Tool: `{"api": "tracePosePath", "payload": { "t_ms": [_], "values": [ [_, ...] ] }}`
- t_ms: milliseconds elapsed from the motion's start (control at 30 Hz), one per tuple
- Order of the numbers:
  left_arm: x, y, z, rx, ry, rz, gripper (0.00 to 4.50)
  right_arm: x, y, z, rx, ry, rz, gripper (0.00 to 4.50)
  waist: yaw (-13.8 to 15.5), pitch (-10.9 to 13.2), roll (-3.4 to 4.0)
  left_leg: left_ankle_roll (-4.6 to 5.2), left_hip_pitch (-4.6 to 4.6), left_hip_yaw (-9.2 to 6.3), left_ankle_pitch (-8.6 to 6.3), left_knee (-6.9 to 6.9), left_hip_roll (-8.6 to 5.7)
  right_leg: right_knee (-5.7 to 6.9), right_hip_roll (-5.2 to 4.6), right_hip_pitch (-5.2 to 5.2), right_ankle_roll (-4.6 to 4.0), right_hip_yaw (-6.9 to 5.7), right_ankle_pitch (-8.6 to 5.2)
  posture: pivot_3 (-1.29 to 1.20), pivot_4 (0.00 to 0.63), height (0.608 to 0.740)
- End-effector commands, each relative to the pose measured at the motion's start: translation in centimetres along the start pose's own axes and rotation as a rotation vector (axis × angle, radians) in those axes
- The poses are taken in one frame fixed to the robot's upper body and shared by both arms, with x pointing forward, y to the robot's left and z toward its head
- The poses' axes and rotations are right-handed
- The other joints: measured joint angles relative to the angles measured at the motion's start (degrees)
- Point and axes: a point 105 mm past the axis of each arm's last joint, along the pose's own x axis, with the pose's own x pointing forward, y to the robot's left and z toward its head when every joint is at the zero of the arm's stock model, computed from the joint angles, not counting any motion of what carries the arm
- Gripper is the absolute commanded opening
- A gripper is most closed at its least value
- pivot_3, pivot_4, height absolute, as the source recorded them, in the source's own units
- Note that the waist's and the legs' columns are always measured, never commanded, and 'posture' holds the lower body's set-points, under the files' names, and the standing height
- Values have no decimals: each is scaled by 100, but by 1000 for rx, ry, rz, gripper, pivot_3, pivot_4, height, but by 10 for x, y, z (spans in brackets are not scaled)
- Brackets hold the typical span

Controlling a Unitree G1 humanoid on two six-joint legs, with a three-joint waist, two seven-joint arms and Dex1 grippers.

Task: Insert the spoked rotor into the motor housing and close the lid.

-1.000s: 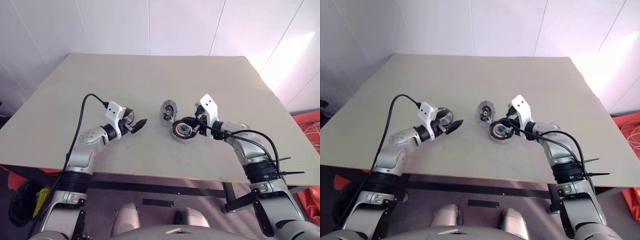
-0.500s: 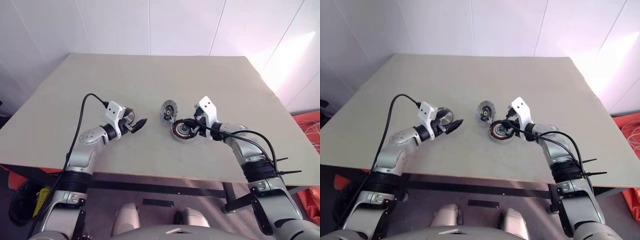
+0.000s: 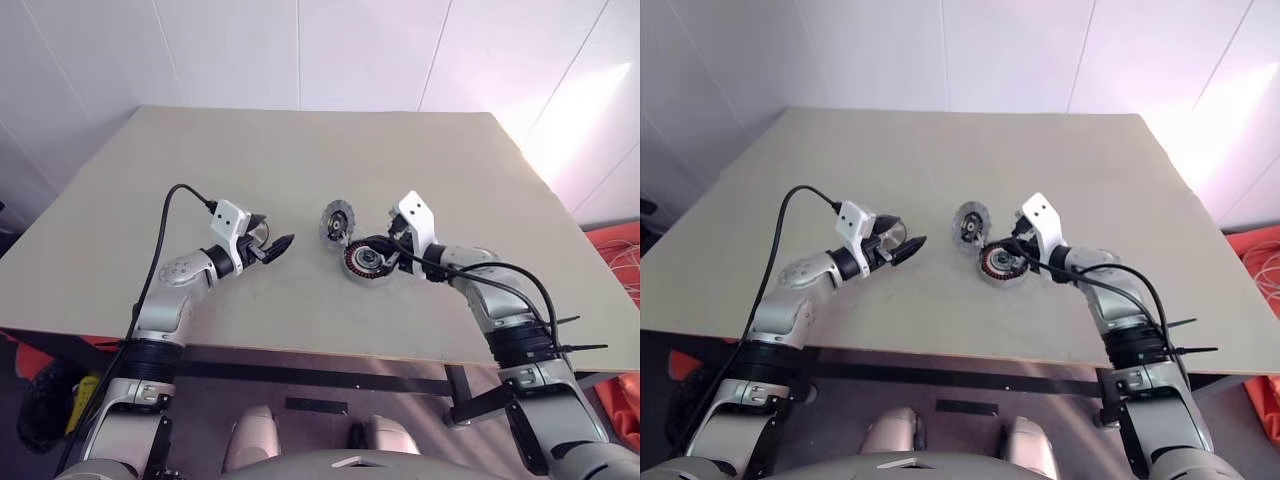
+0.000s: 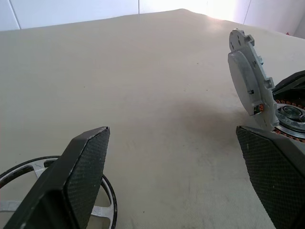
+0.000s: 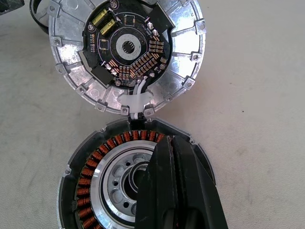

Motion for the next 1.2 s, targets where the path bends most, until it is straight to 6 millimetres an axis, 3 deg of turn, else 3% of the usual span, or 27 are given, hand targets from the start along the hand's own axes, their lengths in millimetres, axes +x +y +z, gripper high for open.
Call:
{"api": "tracePosePath", "payload": {
  "t_ms": [33, 467, 1200],
  "values": [
    [1, 4, 15, 40, -42, 5, 4500, -2, -3, 9, -21, -35, -14, 30, 0, 0, 0, 0, 0, 0, 0, 0, 0, 0, 0, 0, 0, 0, 0, 0, 0, 740],
    [0, 5, 15, 44, -40, 7, 4500, 2, -6, -2, -3, -25, -21, 30, -1, 0, 0, 0, 1, 0, 0, 0, 0, 0, 0, 1, 0, 0, 0, 0, 0, 740],
    [-1, 8, 14, 46, -41, 20, 4500, -7, -3, 12, -41, -57, -21, 30, 0, 0, 0, 0, 0, 0, 0, 0, 0, 0, 0, 1, 0, 0, 0, 0, 0, 740]
  ]
}}
